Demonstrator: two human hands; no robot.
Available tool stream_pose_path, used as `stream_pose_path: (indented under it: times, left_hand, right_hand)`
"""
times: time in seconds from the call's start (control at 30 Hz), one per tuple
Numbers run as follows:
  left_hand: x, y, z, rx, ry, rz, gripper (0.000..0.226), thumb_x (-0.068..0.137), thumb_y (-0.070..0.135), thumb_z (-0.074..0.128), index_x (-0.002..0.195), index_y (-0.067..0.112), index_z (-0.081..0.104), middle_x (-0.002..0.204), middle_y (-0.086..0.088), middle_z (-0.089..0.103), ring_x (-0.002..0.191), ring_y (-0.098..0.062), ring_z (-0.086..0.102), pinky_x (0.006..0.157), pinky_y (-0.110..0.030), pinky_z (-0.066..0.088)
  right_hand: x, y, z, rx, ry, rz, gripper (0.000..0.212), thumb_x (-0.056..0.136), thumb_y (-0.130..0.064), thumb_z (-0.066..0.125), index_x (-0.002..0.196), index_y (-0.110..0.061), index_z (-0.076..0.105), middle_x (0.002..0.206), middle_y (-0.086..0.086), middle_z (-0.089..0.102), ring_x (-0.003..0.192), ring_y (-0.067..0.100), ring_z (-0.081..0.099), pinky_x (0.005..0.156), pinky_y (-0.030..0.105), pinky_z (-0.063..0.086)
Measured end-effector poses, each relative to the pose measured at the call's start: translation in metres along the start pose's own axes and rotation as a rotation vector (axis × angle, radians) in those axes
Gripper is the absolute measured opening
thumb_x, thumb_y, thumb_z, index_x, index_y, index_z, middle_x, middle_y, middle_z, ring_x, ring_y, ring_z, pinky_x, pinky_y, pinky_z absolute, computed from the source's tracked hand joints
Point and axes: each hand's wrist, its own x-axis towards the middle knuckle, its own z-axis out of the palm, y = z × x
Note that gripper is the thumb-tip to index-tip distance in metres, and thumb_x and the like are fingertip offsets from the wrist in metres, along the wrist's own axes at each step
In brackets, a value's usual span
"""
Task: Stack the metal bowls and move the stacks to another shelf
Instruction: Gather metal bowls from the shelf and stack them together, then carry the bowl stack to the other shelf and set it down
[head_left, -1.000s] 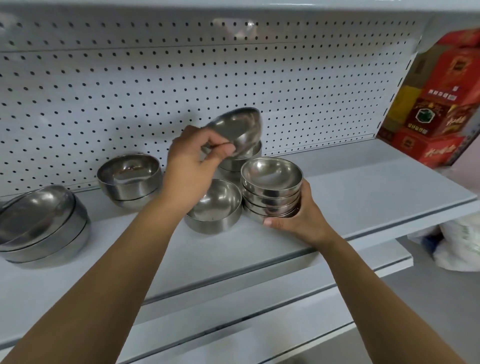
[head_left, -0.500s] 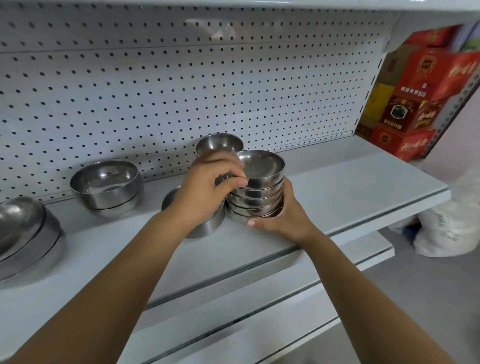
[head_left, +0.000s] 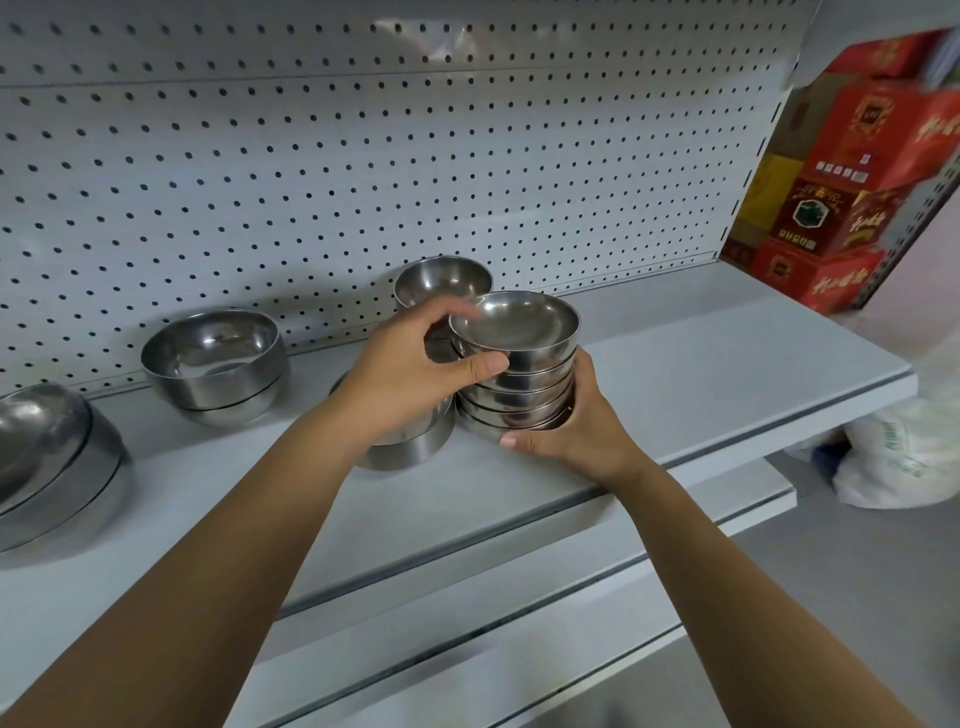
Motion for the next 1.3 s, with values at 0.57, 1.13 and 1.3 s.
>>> stream_pose_path:
  times: [0.57,1.13,1.3]
  left_hand:
    - [-0.009,0.005,0.019,-0.218,0.107,0.024,0.039,0.059,0.05,0.088,0.083,0.026,0.07,0.124,0.003,0.071,0.135,0.006,0.049,0.111,-0.039,0.048]
    - [0.014,0.113,0.172,-0.422,-0.056,0.0,0.079,0.072,0.054,0.084,0.142,0.032,0.054,0.14,0.012,0.063,0.134,-0.011,0.056,0.114,-0.046,0.044]
    - [0.031,0.155,0.241,-0.52,-0.121,0.026,0.07,0.07,0.047,0.082,0.134,0.033,0.058,0.13,0.019,0.068,0.125,-0.001,0.061,0.105,-0.036,0.051]
  right_hand:
    - [-0.01,-0.009,-0.003,0.037,0.032,-0.034,0.112,0.056,-0.017,0.102,0.148,-0.027,0.037,0.129,-0.013,0.064,0.119,0.006,0.065,0.096,0.027,0.057]
    - [-0.091,-0.001,-0.177,-0.016,0.21,-0.014,0.118,0.058,-0.029,0.101,0.154,-0.03,0.031,0.142,-0.015,0.054,0.133,0.011,0.055,0.108,0.036,0.052]
    - [-0.118,0.01,-0.248,-0.03,0.337,0.01,0.122,0.053,-0.025,0.103,0.153,-0.026,0.034,0.14,-0.01,0.06,0.13,0.012,0.059,0.108,0.04,0.052]
